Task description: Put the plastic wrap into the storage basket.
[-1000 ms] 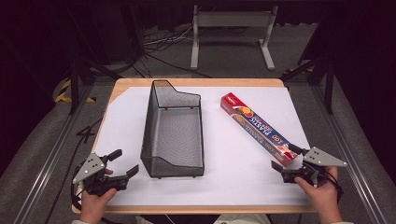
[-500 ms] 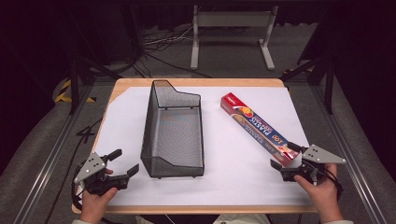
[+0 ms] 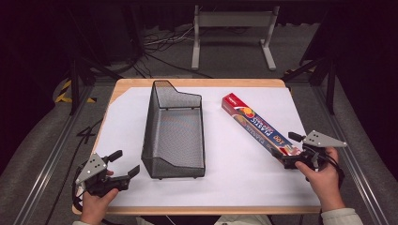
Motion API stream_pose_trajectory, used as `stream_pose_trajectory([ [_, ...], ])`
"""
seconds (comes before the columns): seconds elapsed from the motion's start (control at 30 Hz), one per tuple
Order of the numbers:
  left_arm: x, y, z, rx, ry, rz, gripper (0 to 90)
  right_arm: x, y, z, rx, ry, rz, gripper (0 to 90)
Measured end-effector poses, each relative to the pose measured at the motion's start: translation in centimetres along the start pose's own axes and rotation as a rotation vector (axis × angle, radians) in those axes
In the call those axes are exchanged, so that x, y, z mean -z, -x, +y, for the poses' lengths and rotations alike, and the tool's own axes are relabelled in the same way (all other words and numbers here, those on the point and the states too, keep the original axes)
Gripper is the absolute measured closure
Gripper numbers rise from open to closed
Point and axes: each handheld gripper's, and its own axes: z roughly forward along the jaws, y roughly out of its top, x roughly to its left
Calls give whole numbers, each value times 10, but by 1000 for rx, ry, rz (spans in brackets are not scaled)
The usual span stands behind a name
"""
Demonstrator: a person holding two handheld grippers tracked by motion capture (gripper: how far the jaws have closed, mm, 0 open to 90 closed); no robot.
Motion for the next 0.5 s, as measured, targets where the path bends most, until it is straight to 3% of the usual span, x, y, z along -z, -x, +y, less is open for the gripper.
stream_pose_trajectory([
  [0.33,0,0,0,-2,-3,3,153,-5,14,28,5,-25,0,40],
  [0.5,0,1,0,1,-3,6,154,-16,20,40,-38,-45,9,27],
])
